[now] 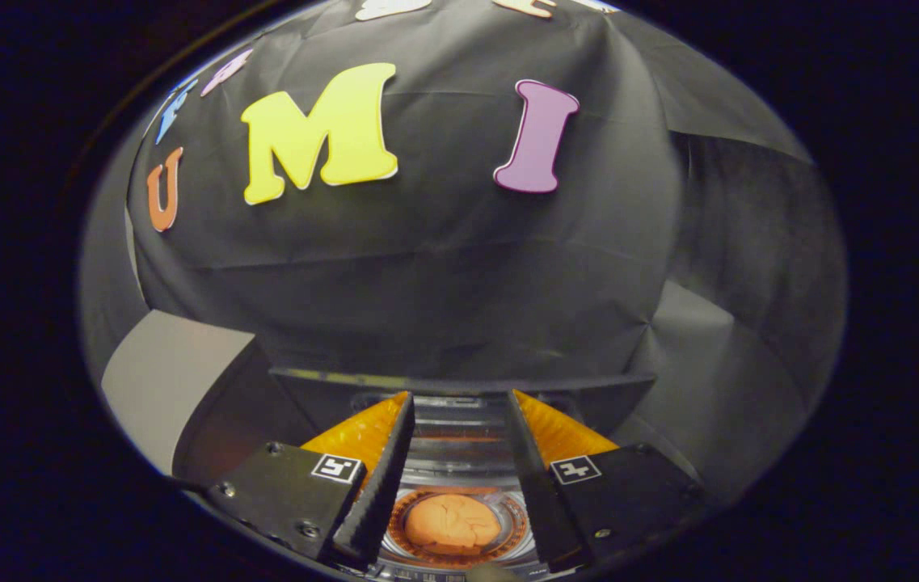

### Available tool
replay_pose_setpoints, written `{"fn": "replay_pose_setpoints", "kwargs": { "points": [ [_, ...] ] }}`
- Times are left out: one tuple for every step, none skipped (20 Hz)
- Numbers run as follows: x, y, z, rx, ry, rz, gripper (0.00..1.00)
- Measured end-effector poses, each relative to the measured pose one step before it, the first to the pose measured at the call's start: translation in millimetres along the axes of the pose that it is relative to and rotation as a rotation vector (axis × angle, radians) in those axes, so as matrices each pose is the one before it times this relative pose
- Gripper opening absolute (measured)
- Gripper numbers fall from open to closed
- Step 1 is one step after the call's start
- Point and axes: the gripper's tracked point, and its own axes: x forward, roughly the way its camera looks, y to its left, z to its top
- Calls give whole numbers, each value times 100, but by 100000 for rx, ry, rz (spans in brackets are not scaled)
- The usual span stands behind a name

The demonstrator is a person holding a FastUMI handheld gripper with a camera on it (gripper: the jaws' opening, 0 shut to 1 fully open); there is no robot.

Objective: Put the clothes into the washing machine and then close the washing machine lid.

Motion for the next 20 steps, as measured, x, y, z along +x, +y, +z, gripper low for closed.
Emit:
{"fn": "replay_pose_setpoints", "kwargs": {
  "points": [
    [690,-188,545,-51,-405,-23,71],
    [523,-82,609,288,-108,-25,71],
    [495,-21,703,1020,-710,197,71],
    [694,70,581,855,-84,-322,72],
    [728,59,392,521,78,210,71],
    [697,32,254,145,62,4,71],
    [791,-38,92,-565,484,-160,71],
    [675,-32,-15,-621,235,-292,71],
    [657,127,-87,100,748,113,71],
    [546,19,-86,798,526,-111,71],
    [543,-358,-163,1012,378,-787,71],
    [531,-164,-315,1062,988,-438,71],
    [523,-156,-465,1276,1572,-515,71],
    [497,-211,-461,960,1494,-671,71],
    [436,-389,-668,587,1104,-933,71],
    [248,-172,-73,-769,-745,-923,71],
    [242,-202,-180,-1915,-976,-466,71],
    [-53,7,84,-1318,-1102,60,72],
    [-87,-15,127,-1117,-1156,299,73],
    [-70,-19,41,-497,-1568,310,73]
  ]
}}
